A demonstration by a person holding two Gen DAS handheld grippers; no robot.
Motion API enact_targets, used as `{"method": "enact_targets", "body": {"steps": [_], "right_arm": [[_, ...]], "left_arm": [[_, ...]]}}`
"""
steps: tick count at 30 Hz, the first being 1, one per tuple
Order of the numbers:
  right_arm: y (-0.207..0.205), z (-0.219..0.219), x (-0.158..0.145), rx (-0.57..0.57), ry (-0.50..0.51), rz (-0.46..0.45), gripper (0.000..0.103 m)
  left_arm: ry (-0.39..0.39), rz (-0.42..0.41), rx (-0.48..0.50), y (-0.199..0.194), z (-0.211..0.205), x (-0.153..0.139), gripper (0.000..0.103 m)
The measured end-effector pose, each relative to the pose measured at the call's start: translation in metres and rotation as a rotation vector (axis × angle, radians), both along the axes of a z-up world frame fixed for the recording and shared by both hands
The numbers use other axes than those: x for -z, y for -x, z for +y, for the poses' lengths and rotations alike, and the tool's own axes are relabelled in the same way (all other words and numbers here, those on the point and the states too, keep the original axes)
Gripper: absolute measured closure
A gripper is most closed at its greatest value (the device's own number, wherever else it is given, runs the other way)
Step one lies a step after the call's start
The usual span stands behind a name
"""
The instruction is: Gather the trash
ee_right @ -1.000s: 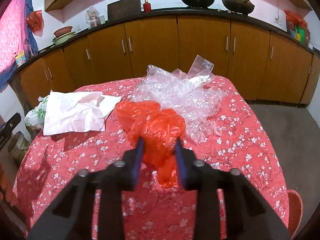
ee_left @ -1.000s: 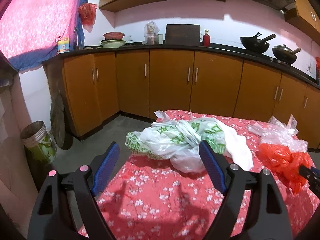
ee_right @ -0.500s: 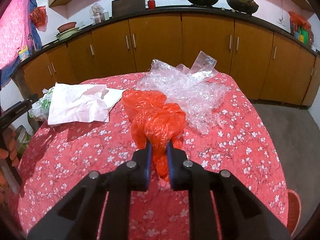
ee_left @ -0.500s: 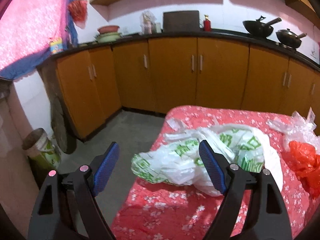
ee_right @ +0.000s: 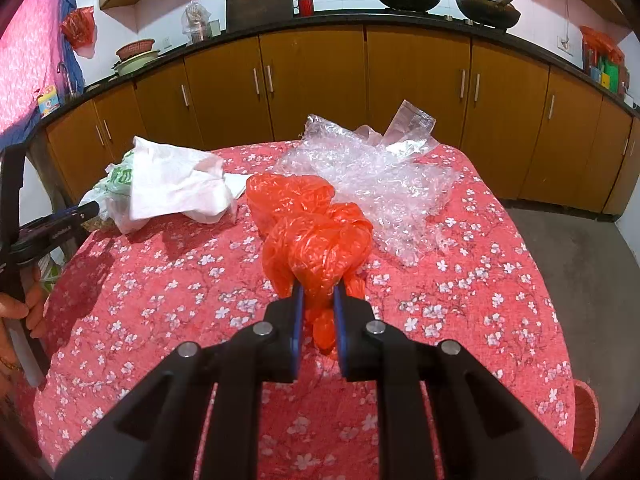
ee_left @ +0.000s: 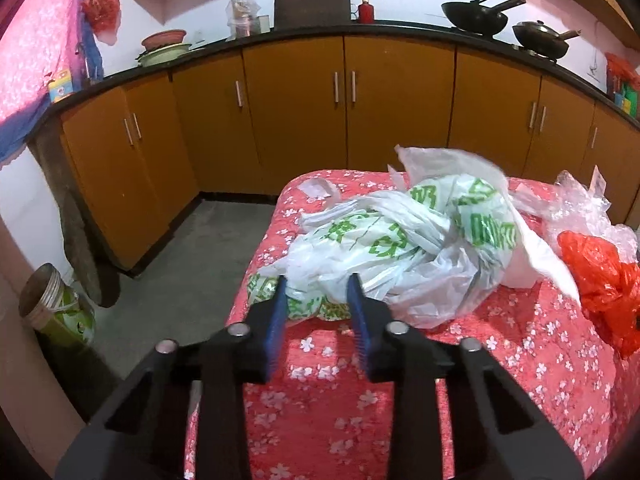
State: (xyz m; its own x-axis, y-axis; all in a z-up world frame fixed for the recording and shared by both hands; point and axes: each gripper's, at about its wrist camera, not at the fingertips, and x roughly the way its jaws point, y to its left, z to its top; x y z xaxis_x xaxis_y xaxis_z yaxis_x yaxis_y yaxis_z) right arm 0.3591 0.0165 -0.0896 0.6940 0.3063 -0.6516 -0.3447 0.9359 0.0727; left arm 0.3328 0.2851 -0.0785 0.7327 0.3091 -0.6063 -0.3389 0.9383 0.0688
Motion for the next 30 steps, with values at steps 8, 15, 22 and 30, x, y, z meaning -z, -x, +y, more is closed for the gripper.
{"method": "enact_targets", "body": {"steps": [8, 15, 22, 30], "right_arm": [[0.003, -0.002, 0.0, 0.001, 0.0, -0.002, 0.089], [0.011, -0.008, -0.001, 0.002, 0.002, -0.007, 0.09], [0.026, -0.016, -0.01, -0.014, -0.014, -0.023, 0.091], [0.043, -0.023, -0.02, -0.024, -0.032, -0.041, 0.092]], "left_arm": [[0.009, -0.006, 0.05, 0.013, -0.008, -0.001, 0.1], [0.052, -0.033, 0.086, 0.039, -0.02, -0.006, 0.101], [0.102, -0.065, 0.137, 0.07, -0.042, -0.018, 0.101], [0.121, -0.083, 0.187, 0.093, -0.075, -0.026, 0.101]]}}
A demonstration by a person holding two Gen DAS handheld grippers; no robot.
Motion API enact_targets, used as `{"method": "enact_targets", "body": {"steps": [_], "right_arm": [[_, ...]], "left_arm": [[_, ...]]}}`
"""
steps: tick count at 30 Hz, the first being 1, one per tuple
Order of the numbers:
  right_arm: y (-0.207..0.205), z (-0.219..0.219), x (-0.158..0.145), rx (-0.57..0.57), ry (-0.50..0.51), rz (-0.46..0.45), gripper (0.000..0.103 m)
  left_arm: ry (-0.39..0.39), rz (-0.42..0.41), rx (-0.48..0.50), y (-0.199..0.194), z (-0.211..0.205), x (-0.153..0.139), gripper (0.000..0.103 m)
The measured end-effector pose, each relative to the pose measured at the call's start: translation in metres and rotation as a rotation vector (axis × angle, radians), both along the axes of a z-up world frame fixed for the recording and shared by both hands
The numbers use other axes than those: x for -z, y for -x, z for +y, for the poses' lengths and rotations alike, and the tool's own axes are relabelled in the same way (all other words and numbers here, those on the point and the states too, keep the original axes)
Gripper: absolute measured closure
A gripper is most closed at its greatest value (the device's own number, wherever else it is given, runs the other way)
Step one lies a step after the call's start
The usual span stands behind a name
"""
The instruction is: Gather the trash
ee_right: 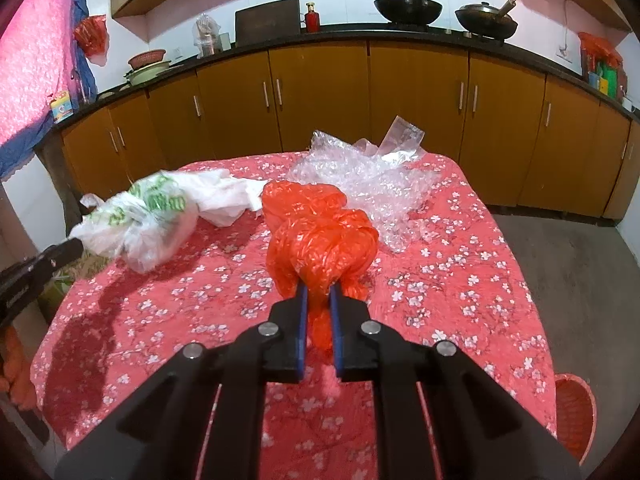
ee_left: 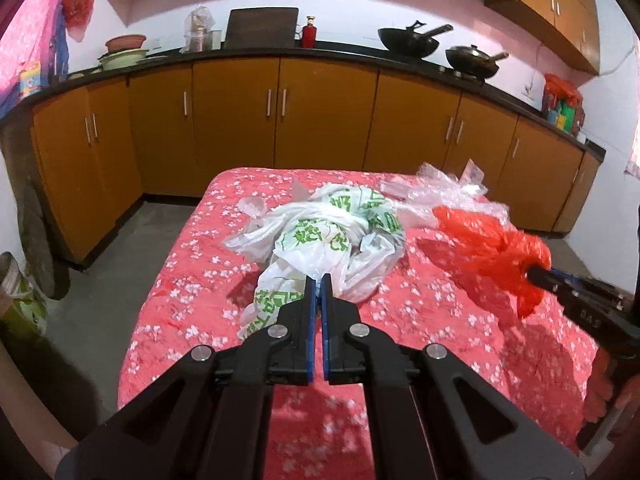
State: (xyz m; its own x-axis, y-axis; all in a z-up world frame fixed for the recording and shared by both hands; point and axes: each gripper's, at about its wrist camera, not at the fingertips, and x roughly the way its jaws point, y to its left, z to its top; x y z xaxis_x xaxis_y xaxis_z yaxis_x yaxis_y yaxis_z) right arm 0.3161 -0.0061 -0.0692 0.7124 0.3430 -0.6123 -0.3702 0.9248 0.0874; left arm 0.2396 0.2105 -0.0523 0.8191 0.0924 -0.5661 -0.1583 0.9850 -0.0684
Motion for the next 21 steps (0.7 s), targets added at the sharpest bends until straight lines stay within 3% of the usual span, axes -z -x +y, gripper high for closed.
{"method": "enact_targets", "body": {"steps": [3, 5, 6, 7, 21], "right_arm": [[0.003, -0.002, -0.001, 0.001, -0.001, 0.0, 0.092], [0.004, -0.003, -0.001, -0.001, 0.0, 0.0, 0.092], [0.005, -0.003, -0.001, -0.001, 0.002, -0.001, 0.092], [0.005, -0.003, -0.002, -0.001, 0.002, -0.002, 0.092], [0.008, -0.006, -0.003, -0.001, -0.002, -0.004, 0.092]], "left_arm": [[-0.003, 0.033, -0.028, -0.002, -0.001, 0.009, 0.1], [0.014, 0.044, -0.041, -0.003, 0.002, 0.012, 0.088], [0.013, 0.047, -0.054, -0.003, 0.003, 0.013, 0.068], [0.006, 0.041, -0.065, -0.002, 0.004, 0.012, 0.055], [0.027, 0.042, -0.152, 0.006, 0.026, 0.009, 0.053]]}}
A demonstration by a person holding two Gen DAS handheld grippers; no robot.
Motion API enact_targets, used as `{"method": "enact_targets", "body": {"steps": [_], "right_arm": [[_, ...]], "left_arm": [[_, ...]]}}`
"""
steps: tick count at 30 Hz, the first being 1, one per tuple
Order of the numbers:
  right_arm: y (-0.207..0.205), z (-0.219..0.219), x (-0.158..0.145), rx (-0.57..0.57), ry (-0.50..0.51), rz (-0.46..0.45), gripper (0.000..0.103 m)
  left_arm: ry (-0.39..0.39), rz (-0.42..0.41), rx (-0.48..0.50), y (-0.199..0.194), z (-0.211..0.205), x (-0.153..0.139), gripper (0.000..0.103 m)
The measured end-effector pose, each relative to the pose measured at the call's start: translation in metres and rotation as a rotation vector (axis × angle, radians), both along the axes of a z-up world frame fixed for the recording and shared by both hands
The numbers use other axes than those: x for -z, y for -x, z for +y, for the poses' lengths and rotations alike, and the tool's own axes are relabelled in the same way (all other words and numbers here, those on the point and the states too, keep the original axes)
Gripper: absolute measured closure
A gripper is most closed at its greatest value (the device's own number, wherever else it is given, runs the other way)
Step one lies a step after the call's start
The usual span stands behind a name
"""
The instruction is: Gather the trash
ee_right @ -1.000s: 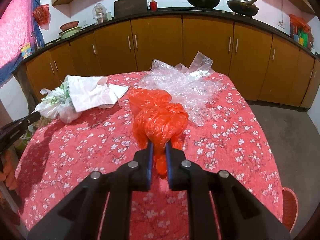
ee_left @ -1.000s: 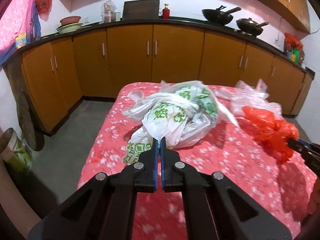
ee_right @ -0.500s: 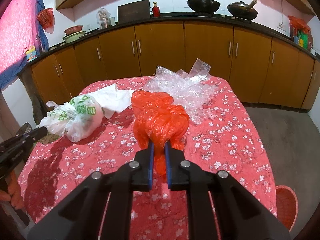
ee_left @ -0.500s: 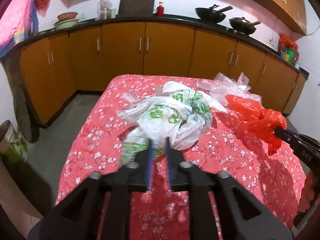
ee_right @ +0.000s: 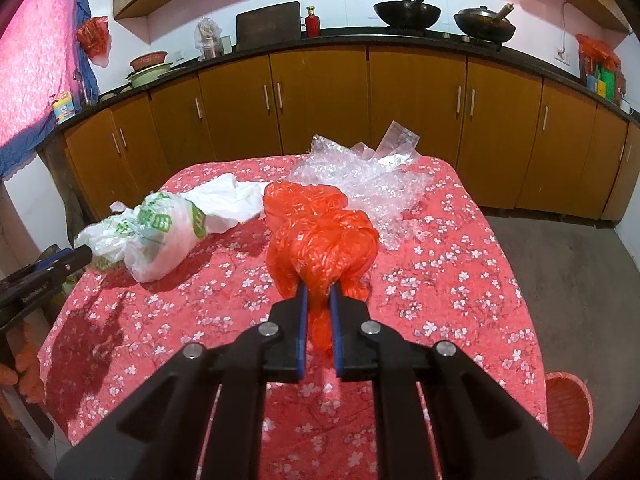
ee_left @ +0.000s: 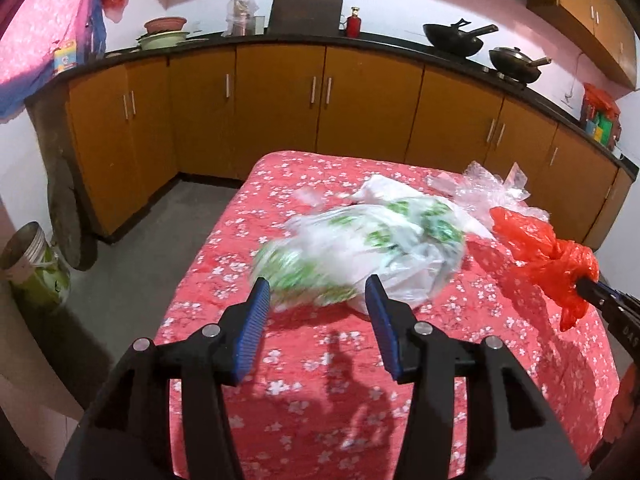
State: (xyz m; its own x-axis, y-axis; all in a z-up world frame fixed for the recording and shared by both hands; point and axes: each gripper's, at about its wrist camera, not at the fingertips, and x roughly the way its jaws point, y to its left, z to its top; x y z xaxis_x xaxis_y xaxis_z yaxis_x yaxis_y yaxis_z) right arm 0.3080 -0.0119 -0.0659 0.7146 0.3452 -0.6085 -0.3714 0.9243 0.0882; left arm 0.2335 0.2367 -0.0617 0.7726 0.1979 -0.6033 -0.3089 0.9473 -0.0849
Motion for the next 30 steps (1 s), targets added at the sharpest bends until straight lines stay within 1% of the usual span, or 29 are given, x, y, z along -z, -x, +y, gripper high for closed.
{"method": "enact_targets", "body": {"steps": [3, 7, 11, 17, 18, 19, 20, 21, 22, 23, 24, 27, 30], "right_arm": [[0.001, 0.001, 0.0, -0.004, 0.003, -0.002, 0.092], [0.001, 0.001, 0.0, -0.005, 0.01, -0.003, 0.092], [0.0, 0.0, 0.001, -0.001, 0.012, 0.001, 0.092], [0.001, 0.001, 0.003, -0.004, 0.02, 0.002, 0.092], [0.002, 0.001, 0.002, -0.004, 0.02, 0.002, 0.092], [0.002, 0.001, 0.002, -0.004, 0.021, 0.002, 0.092], [0.002, 0.001, 0.002, -0.005, 0.021, 0.001, 0.092], [0.003, 0.001, 0.001, -0.005, 0.022, 0.0, 0.092], [0.003, 0.001, 0.001, -0.004, 0.022, -0.001, 0.092], [0.003, 0.001, 0.001, -0.003, 0.021, -0.001, 0.092], [0.004, 0.001, 0.0, -0.003, 0.021, -0.003, 0.092], [0.006, -0.002, -0.003, 0.0, 0.021, -0.01, 0.092], [0.009, -0.006, -0.008, 0.004, 0.02, -0.021, 0.092]], "left_arm": [[0.006, -0.006, -0.006, 0.0, 0.006, -0.001, 0.051], [0.027, -0.043, 0.004, -0.002, 0.01, -0.009, 0.045], [0.018, -0.068, 0.03, -0.009, 0.006, -0.016, 0.043], [0.013, -0.033, 0.039, -0.03, 0.004, -0.011, 0.043], [0.012, -0.027, 0.036, -0.031, 0.004, -0.01, 0.049], [0.013, -0.019, 0.04, -0.033, 0.004, -0.007, 0.06], [0.013, -0.009, 0.043, -0.034, 0.004, -0.005, 0.065], [0.014, -0.001, 0.045, -0.035, 0.004, -0.004, 0.073], [0.011, 0.006, 0.047, -0.035, 0.004, -0.002, 0.079], [0.007, 0.01, 0.048, -0.034, 0.004, -0.001, 0.082], [-0.002, 0.015, 0.048, -0.034, 0.003, 0.0, 0.092], [-0.012, 0.016, 0.045, -0.031, 0.002, 0.0, 0.098], [-0.033, 0.003, 0.046, -0.024, -0.002, -0.008, 0.099]]}}
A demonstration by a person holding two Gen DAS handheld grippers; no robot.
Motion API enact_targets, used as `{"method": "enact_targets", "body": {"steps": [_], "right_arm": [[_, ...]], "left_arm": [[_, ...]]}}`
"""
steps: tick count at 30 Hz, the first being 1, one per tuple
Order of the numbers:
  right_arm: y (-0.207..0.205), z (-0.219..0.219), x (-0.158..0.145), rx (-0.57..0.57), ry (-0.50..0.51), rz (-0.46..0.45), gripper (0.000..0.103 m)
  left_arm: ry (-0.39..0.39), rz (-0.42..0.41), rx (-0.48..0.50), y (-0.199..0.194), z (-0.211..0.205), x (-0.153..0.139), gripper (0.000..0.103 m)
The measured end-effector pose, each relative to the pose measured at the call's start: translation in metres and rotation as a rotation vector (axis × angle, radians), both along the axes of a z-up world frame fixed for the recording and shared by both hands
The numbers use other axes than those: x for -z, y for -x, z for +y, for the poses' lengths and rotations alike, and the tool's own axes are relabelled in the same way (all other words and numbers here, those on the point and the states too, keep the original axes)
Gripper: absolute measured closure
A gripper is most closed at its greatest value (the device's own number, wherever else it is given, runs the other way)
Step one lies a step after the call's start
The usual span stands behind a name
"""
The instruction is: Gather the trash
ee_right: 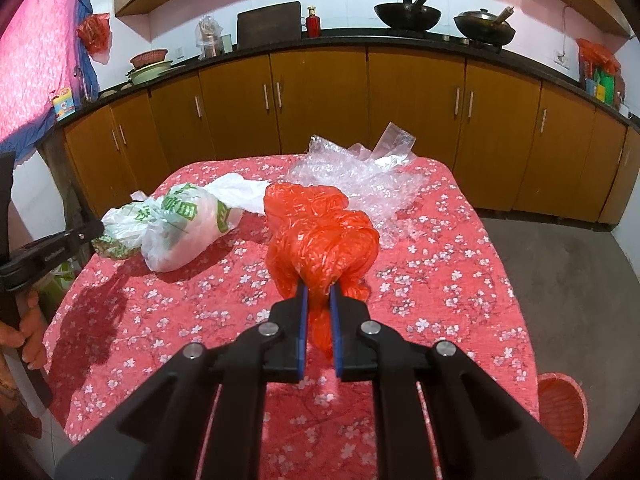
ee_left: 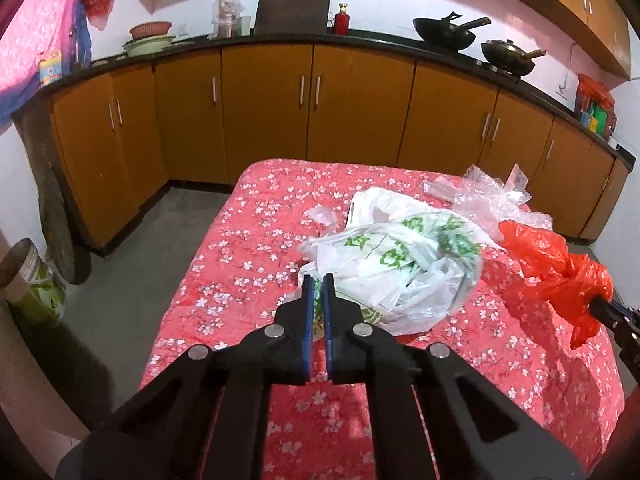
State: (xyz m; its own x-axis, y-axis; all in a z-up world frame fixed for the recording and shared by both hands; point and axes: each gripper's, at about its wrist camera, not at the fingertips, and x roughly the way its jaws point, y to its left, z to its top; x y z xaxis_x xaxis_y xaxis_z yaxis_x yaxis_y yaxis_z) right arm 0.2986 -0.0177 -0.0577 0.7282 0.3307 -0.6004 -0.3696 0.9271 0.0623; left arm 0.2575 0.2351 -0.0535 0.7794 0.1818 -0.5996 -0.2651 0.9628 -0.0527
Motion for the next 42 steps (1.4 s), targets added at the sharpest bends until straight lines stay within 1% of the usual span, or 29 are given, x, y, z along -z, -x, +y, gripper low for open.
{"method": "enact_targets", "body": {"steps": [6, 12, 22, 30, 37, 42], "right_arm": [[0.008, -0.01, -0.013, 0.012, -0.015, -0.027, 0.092], [0.021, -0.02, -0.027, 0.021, -0.029, -0.055, 0.093], [0.041, -0.042, -0.046, 0.047, -0.059, -0.088, 0.093], [0.048, -0.066, -0.052, 0.086, -0.076, -0.099, 0.093], [0.051, -0.091, -0.054, 0.124, -0.082, -0.103, 0.093], [0.053, -0.119, -0.055, 0.171, -0.079, -0.112, 0.093]], "left_arm": [[-0.026, -0.047, 0.003, 0.019, -0.006, -0.025, 0.101], [-0.031, -0.1, 0.011, 0.034, -0.016, -0.052, 0.102], [-0.042, -0.167, 0.066, 0.049, -0.044, -0.088, 0.103], [-0.055, -0.196, 0.125, 0.043, -0.078, -0.104, 0.103], [-0.057, -0.204, 0.203, 0.032, -0.119, -0.107, 0.103], [-0.048, -0.208, 0.262, 0.021, -0.153, -0.107, 0.103]]}}
